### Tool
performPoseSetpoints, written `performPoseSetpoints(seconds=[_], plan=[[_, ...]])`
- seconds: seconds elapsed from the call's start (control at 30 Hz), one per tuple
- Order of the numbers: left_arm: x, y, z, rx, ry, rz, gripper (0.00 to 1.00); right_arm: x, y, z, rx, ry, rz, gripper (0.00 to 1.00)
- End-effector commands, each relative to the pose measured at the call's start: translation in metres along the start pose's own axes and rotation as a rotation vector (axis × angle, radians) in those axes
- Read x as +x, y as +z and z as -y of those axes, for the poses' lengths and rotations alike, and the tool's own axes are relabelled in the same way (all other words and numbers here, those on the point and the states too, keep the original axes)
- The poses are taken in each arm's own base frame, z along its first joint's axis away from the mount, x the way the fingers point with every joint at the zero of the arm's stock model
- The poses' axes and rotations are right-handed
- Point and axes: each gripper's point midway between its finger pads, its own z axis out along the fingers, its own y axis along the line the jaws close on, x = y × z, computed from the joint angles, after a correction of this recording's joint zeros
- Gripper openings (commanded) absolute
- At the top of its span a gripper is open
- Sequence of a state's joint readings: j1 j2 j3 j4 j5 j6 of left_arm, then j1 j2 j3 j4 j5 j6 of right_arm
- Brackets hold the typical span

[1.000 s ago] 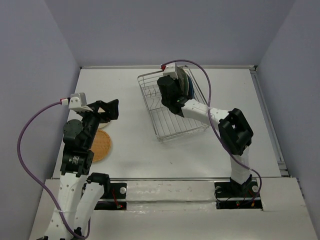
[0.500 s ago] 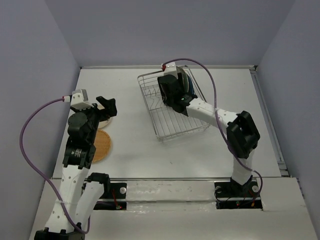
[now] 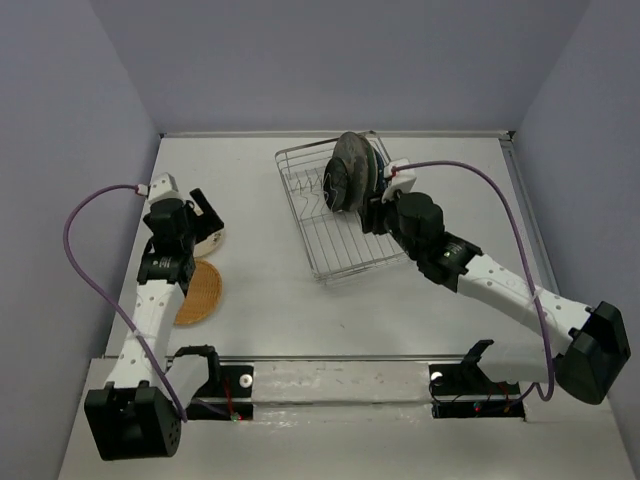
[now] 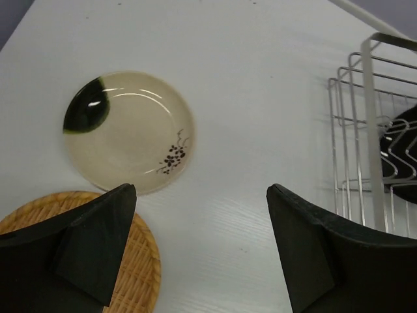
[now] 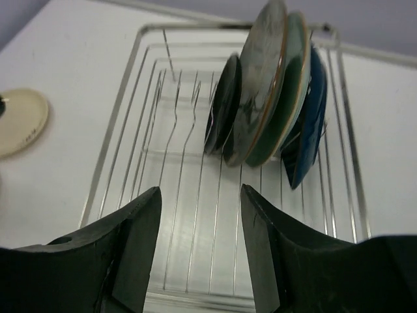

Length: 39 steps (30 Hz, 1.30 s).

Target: Load the plates into the dish rack

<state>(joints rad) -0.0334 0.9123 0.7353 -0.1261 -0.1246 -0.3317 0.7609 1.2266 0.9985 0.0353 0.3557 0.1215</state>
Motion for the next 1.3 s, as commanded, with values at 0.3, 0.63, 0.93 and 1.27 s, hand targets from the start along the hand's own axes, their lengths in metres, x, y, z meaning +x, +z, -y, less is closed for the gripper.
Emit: performPoseSetpoints(seconds=[0.3,0.63,0.93,1.27], plan=[[0.008,0.049,-0.097,-0.225,-0.214,-0.105,0.84,0.014,-0.017,-0.018,-0.124,0.130,0.054,0.56],[0.037,0.078,-0.153,-0.323,-0.344,-0.210,0.78,0.029,-0.006,-0.015,-0.091,0.120,0.040,0.55],[0.048,0.108,-0.169,-0.356,-0.331,-0.265,0.69,0.038,0.000,-0.015,-0.083,0.110,0.019,0.54],[0.077,0.130,-0.175,-0.349,-0.340,-0.366,0.58,0.038,0.001,-0.014,-0.082,0.105,0.021,0.53]])
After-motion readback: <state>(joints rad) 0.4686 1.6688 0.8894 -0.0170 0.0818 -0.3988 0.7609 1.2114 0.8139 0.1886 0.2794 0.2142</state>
